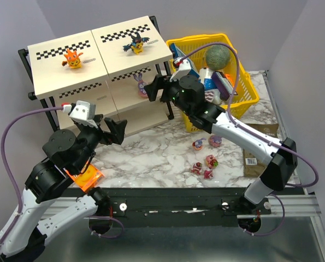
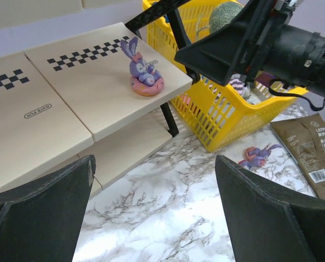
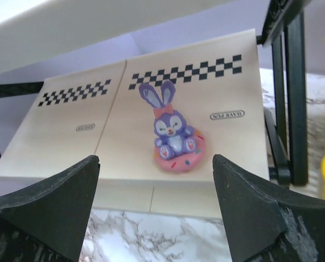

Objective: Place and organize the plastic toys onto the shelf

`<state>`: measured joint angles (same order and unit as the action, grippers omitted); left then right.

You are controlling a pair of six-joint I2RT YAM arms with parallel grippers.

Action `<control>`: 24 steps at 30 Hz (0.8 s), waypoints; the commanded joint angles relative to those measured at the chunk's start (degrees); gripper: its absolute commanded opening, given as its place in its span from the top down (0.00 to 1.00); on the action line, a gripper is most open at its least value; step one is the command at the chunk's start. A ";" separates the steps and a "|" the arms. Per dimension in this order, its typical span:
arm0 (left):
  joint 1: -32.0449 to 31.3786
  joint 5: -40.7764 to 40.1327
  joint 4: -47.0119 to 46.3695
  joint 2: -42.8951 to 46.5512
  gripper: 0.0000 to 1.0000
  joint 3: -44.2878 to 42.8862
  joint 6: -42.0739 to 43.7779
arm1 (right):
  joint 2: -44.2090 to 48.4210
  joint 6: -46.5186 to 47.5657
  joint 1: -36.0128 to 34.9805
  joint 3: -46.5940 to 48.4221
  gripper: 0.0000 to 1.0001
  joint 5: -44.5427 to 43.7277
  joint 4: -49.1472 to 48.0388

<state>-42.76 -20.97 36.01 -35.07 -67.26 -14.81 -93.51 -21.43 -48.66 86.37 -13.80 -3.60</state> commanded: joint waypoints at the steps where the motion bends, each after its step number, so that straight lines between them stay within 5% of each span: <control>1: 0.05 3.30 -1.82 0.70 0.01 1.34 0.48 | 5.44 -0.28 0.15 -1.20 0.09 -2.10 12.63; 8: 0.05 8.05 -4.36 0.09 0.01 3.98 -0.31 | 13.44 -1.85 3.31 -4.80 0.10 -7.54 26.43; 13: 0.05 12.09 -8.31 0.26 0.01 8.19 -2.24 | 13.97 -6.51 4.28 -1.90 0.14 -10.54 44.98; 24: 0.05 20.00 -12.36 -6.15 0.01 8.73 -2.51 | 26.19 -19.07 4.37 -20.79 0.15 -7.20 49.39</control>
<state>-42.76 -5.56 26.44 -40.01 -58.02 -16.97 -68.60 -33.67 -44.18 70.50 -21.43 41.12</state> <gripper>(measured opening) 0.988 0.849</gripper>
